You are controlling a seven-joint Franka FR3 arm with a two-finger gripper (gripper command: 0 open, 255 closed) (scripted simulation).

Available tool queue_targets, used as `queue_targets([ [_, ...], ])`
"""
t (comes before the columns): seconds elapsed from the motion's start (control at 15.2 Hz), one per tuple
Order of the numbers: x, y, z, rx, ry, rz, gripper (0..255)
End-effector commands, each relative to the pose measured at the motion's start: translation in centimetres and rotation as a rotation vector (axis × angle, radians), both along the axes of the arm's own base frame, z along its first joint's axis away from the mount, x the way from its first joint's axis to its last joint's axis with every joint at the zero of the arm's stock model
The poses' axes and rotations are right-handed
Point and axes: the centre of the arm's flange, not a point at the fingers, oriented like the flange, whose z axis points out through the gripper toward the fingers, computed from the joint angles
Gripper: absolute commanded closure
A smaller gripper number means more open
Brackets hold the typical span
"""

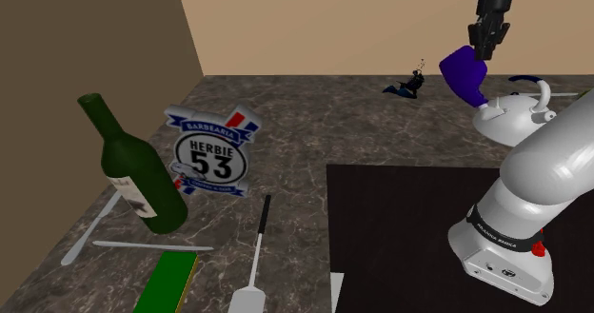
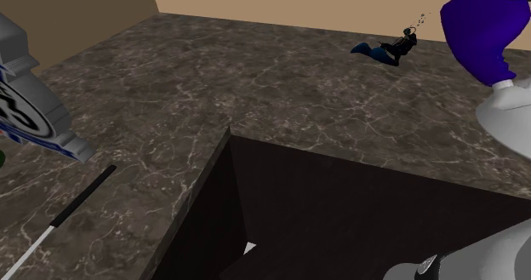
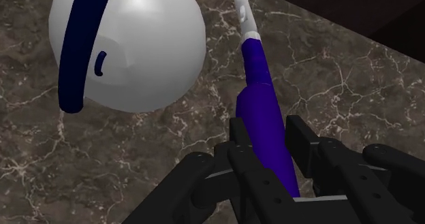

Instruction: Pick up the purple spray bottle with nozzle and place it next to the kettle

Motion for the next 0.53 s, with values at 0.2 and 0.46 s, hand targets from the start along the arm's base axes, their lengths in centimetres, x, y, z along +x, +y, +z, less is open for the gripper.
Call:
queue_targets([
  [0.2,0.0,-0.1,-2.6,0.000,0.000,0.000,255],
  [0.46,0.0,-0.1,-4.7,0.000,0.000,0.000,255],
])
